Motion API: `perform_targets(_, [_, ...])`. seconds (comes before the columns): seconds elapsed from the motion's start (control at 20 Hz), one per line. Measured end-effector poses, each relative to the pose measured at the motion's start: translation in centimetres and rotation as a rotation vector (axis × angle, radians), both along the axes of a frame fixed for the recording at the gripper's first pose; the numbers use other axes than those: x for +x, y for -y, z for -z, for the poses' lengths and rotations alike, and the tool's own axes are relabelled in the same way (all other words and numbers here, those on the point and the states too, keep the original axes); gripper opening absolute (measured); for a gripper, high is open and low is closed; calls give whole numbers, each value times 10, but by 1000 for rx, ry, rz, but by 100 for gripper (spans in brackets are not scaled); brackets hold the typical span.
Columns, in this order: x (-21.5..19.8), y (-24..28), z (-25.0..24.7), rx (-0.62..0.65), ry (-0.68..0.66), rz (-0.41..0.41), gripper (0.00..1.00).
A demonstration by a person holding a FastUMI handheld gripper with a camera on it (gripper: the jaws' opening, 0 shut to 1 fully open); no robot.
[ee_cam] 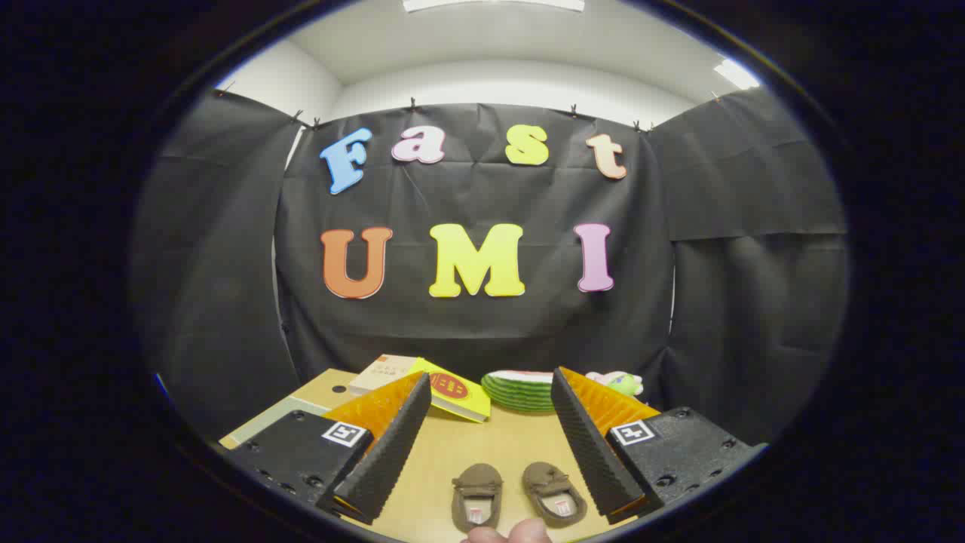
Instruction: Open the storage box then place both shoes into the box .Put the left shoe in first, then the right shoe, with the right side of both shoes facing outward in a uniform manner.
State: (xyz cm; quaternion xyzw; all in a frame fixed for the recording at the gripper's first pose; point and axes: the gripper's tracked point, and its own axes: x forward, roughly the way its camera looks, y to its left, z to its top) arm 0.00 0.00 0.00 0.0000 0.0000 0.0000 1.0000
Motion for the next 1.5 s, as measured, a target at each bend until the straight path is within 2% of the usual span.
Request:
perform_targets(0.9, [13,1,13,11,-66,-27,100])
perform_targets(1.5, [15,-8,9,4,-62,-52,100])
